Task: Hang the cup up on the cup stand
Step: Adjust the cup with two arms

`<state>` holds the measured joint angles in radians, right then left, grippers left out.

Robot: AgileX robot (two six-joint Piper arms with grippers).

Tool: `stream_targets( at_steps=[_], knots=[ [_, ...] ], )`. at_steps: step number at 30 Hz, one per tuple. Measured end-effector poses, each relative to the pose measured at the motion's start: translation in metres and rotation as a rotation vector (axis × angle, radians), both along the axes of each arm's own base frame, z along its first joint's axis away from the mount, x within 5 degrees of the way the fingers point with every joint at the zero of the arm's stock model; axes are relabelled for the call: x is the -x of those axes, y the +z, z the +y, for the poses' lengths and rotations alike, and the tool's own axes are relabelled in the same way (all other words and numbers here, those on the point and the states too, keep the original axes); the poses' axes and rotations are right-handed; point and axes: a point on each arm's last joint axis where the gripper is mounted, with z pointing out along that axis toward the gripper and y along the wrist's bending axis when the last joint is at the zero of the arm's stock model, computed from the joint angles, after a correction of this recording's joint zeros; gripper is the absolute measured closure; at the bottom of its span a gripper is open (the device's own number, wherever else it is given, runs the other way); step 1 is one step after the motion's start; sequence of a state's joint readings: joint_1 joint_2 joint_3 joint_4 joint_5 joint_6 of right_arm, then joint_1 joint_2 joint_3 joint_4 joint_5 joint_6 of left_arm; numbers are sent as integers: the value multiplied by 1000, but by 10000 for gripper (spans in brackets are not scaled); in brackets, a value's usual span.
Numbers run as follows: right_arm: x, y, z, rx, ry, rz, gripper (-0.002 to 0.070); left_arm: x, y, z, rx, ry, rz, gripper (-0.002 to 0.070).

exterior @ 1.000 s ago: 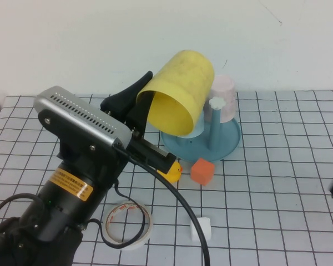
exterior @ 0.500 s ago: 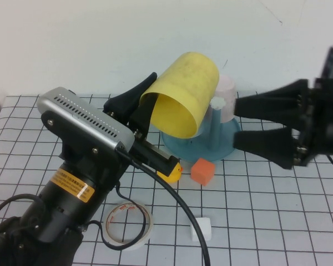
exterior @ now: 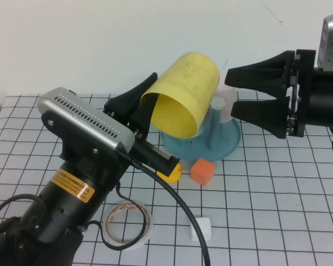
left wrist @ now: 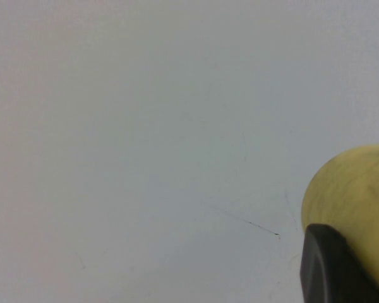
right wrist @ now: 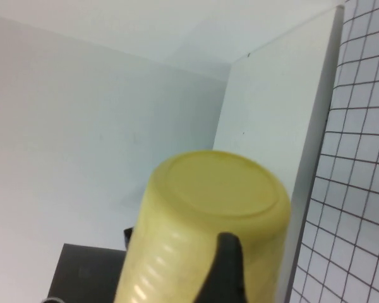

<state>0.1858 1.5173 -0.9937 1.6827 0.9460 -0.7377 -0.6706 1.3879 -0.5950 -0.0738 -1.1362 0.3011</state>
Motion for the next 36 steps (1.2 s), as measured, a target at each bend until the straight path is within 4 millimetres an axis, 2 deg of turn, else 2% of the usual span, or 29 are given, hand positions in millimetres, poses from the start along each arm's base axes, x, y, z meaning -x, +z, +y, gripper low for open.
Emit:
stream_targets(
  at_steps=[14,20,29,36],
  knots=[
    [-3,-3,-1,13,-27,11,75,0,0,0,6,-10,3,669],
    [-1,-2,1,2,-2,8,3,0,0,-1,1,-14,2,669],
    [-1,20,19,-11,36,-52,-15,-4,-14,-8,-83,-20,-12,670],
    [-4,22,26,7,14,-61,-17,-5,-14,-9,-94,-12,-27,669]
  ],
)
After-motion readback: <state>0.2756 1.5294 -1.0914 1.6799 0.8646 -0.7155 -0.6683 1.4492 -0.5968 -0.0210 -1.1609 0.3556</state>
